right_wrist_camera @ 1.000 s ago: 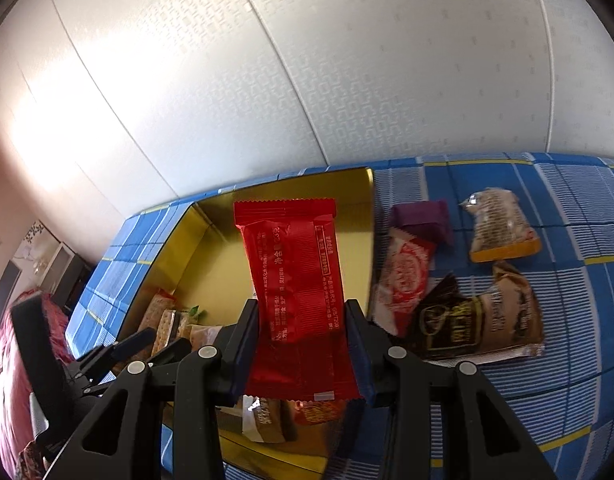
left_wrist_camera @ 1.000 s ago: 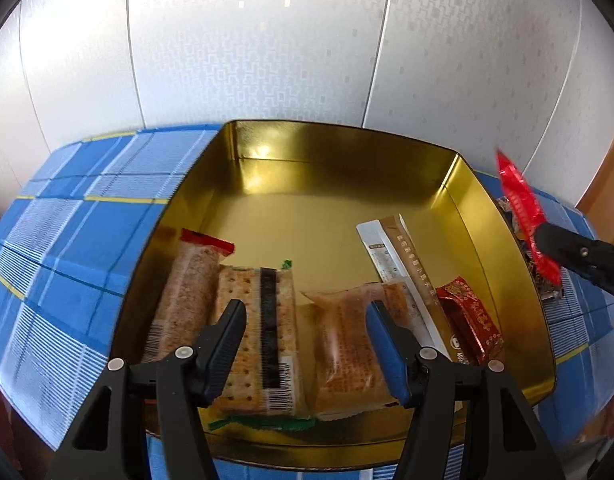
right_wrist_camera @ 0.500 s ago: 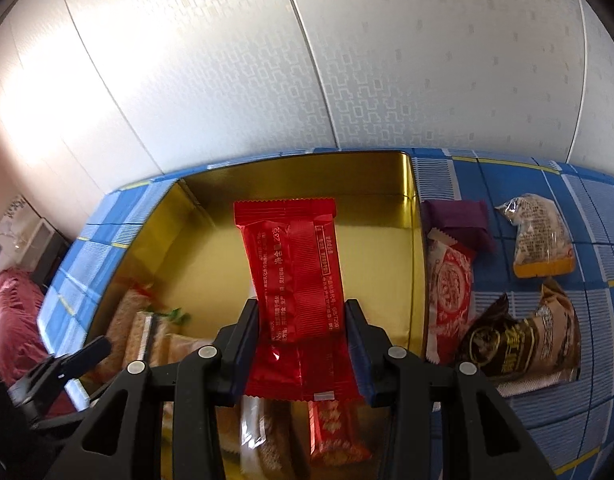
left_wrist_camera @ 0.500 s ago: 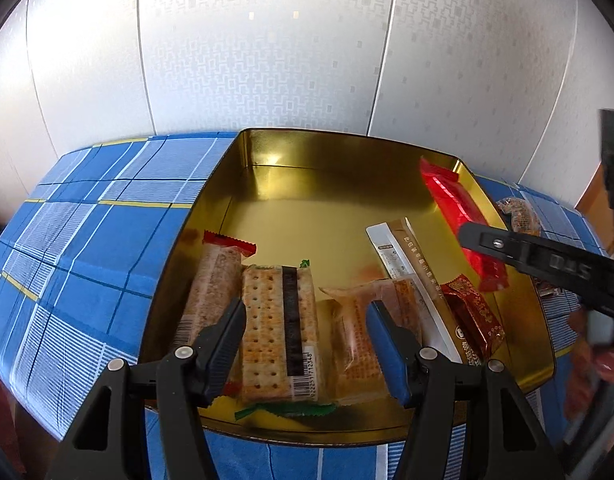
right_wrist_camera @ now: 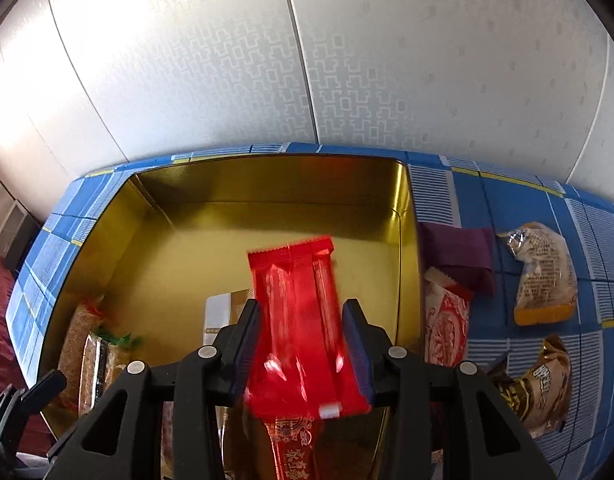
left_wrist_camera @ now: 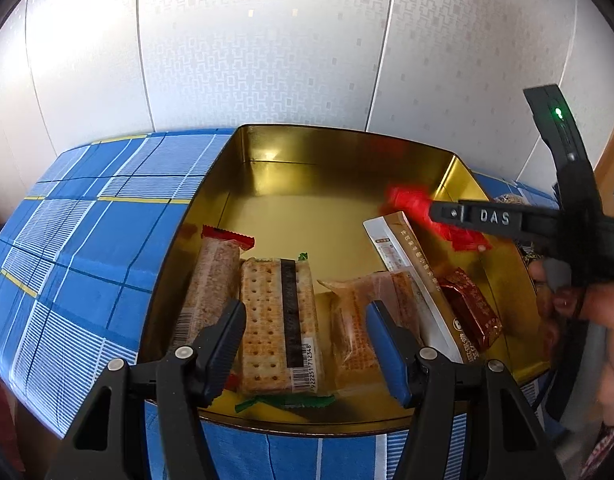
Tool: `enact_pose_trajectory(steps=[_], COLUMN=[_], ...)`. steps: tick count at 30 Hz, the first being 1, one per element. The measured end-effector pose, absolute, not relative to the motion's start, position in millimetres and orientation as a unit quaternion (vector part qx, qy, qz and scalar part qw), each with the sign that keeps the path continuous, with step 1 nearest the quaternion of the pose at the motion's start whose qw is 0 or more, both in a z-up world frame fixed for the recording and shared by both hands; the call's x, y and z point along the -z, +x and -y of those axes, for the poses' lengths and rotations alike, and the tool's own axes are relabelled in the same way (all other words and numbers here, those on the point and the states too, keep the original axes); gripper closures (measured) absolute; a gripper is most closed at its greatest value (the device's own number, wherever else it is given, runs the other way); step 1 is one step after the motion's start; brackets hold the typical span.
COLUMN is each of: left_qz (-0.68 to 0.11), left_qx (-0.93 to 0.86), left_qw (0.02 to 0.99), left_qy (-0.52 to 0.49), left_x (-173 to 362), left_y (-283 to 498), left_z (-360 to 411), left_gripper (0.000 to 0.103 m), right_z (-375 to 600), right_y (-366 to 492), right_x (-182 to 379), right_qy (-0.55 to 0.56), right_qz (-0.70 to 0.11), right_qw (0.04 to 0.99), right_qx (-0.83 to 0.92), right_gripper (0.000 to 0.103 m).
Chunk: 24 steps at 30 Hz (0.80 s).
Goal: Organize snacks
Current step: 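Carry the red pack into the tray and open the right gripper, then move the right gripper to the dark brown snack bag and grasp it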
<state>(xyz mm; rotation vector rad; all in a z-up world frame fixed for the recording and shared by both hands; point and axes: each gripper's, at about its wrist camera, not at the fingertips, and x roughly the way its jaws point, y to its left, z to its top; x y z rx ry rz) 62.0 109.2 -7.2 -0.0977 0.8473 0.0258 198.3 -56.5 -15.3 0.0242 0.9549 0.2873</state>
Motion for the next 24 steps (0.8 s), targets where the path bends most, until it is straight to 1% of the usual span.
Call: enact_pose_trajectory(steps=[6, 11, 24], left_qz=[-0.414, -0.412, -0.405], left_qx=[-0.013, -0.012, -0.013], left_qw=[0.909, 0.91, 0.914], left_qy=[-0.047, -0.046, -0.029], left_x=[7.9, 6.4, 3.6], left_y=[63.5, 64.6, 66.5], left_z=[-102.9, -98.9, -84.6], left_gripper=[0.04, 0.04, 0.038], right_z=[52.5, 60.3, 81.7], right_y=[196.5, 189.4, 169.1], right_x=[17.0, 11.6, -7.1], right_qy=[-0.005, 0.019, 0.032], right_qz=[-0.459, -0.455, -0.423], right_qw=[0.878, 0.879, 0.893], right_qx=[-0.132, -0.143, -0.149], right_gripper=[0.061, 0.061, 0.061])
